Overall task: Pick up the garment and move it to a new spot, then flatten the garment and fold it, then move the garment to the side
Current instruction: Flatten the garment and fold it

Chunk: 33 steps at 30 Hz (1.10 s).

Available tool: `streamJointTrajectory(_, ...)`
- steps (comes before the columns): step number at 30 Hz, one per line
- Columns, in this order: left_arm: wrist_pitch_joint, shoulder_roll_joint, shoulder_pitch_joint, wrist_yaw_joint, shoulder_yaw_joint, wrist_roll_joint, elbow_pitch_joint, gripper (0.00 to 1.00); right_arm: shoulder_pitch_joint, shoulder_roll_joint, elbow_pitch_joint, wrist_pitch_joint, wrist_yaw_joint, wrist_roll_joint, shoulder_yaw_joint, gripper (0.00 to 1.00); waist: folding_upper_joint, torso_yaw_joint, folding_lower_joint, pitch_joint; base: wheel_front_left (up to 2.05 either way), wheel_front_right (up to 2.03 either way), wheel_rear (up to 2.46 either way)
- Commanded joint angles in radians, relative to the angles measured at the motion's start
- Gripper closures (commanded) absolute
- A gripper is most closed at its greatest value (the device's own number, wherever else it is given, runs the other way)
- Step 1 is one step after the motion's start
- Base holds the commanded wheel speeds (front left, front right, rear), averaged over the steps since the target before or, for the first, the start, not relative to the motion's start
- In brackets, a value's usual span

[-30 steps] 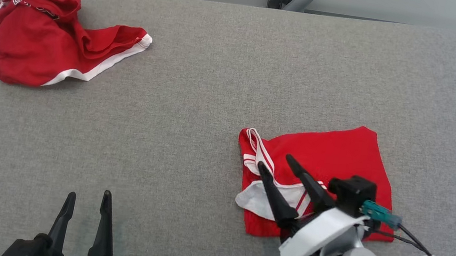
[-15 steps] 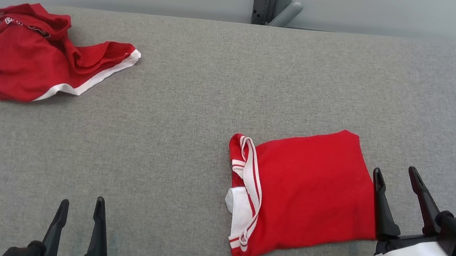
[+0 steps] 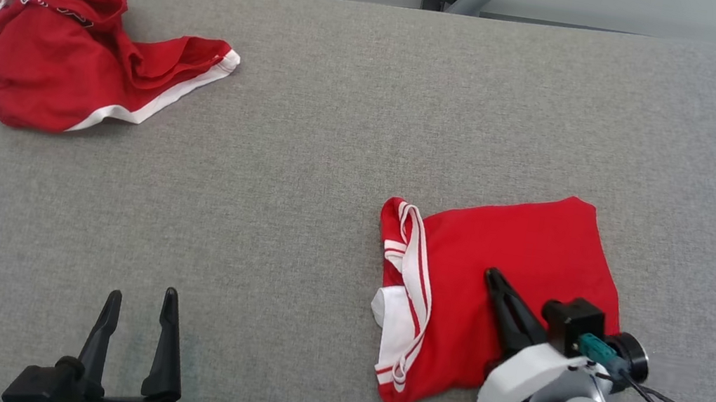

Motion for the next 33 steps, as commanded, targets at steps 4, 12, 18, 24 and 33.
streamJointTrajectory(4,-0.003,0.001,-0.030,0.001,-0.008,-0.008,0.006,0.00,-0.091,0.029,0.092,-0.005,-0.001,-0.005,0.089,1.00,0.0005,0.029,0.0000,0.021,0.00,0.00,0.00)
streamJointTrajectory(12,-0.003,0.001,-0.035,0.009,-0.016,-0.024,0.015,0.00,-0.163,0.059,0.181,-0.006,-0.001,0.069,0.264,1.00,0.0005,0.061,0.0000,0.012,0.00,0.00,0.00)
streamJointTrajectory(18,-0.003,0.001,-0.024,0.006,-0.002,-0.027,0.016,0.00,-0.197,0.062,0.241,-0.005,-0.001,0.133,0.366,1.00,0.0005,0.069,0.0000,-0.011,0.00,0.00,0.00)
streamJointTrajectory(24,-0.003,0.001,-0.008,0.005,0.036,-0.018,0.003,0.00,-0.160,0.041,0.134,-0.005,-0.001,0.157,0.338,1.00,0.0005,0.055,0.0000,-0.045,0.00,0.00,0.00)
streamJointTrajectory(33,-0.003,0.001,0.026,-0.008,0.092,0.028,-0.008,0.00,-0.017,-0.087,-0.118,-0.005,-0.001,0.089,0.149,1.00,0.0005,-0.003,0.0000,-0.092,0.00,0.00,0.00)
